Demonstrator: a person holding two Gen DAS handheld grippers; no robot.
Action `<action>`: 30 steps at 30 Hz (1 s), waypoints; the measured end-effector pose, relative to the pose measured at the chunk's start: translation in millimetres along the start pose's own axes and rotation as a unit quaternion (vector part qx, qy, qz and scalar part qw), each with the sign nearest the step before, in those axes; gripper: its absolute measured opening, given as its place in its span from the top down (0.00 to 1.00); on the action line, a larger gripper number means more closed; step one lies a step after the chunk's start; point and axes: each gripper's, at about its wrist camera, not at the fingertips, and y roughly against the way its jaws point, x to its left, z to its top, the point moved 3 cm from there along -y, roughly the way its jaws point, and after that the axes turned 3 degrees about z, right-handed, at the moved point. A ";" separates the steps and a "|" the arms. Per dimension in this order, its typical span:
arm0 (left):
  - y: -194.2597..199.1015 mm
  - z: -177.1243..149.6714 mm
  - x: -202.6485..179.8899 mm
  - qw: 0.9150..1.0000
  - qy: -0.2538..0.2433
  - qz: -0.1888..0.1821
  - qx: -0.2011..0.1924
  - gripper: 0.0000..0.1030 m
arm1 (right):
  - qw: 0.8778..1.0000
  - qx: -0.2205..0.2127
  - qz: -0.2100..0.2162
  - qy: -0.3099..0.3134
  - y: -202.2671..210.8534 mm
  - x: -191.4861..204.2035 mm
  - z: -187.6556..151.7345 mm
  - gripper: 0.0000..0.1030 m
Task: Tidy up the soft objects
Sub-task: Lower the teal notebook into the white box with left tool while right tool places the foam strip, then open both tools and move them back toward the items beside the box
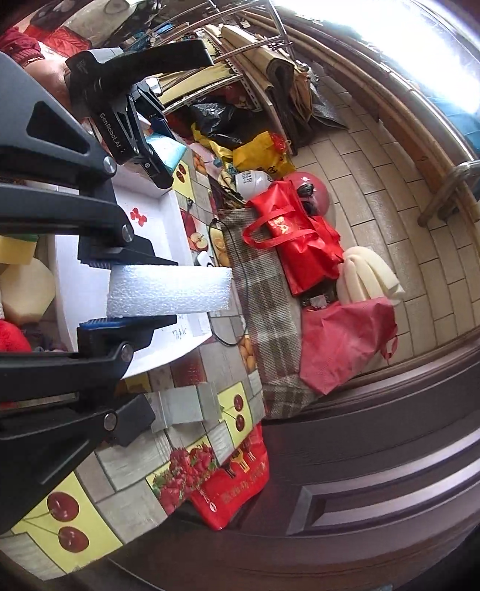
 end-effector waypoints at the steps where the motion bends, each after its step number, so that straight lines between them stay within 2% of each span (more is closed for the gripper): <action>1: -5.2 -2.5 3.3 1.000 0.003 0.004 0.007 0.24 | 1.000 0.017 0.002 -0.001 -11.8 0.2 -1.7 0.81; 4: -16.8 -7.6 10.3 1.000 0.013 0.006 0.025 0.24 | 0.998 0.061 0.001 -0.003 -43.3 -0.2 -9.4 0.81; 7: -18.6 -9.2 12.7 1.000 0.011 0.016 0.022 0.24 | 0.996 0.088 -0.003 -0.010 -65.0 -1.1 -15.2 0.81; 11: -23.1 -12.5 14.3 0.999 0.021 0.003 0.033 0.24 | 0.995 0.100 -0.008 -0.017 -81.2 1.2 -15.3 0.81; 18: -17.1 -8.0 18.9 0.999 0.028 0.012 0.016 0.24 | 0.995 0.099 -0.018 -0.021 -90.6 3.7 -15.2 0.80; 19: -16.2 -7.5 20.0 0.999 0.030 0.013 0.012 0.20 | 0.995 0.100 -0.019 -0.023 -91.8 2.8 -15.8 0.71; 20: -16.3 -7.0 20.8 0.999 0.030 0.011 0.012 0.17 | 0.994 0.102 -0.016 -0.024 -92.4 2.5 -17.4 0.58; 21: -17.4 -6.8 21.6 0.999 0.031 0.010 0.018 0.05 | 0.995 0.100 -0.013 -0.026 -92.5 2.8 -18.5 0.15; 22: -18.2 -7.0 22.7 0.999 0.035 0.011 0.022 0.00 | 0.995 0.091 -0.014 -0.027 -89.9 2.2 -19.8 0.00; 30: -8.9 -1.7 26.2 0.999 0.044 0.023 0.001 0.00 | 0.999 0.035 -0.032 -0.021 -60.4 4.3 -11.6 0.00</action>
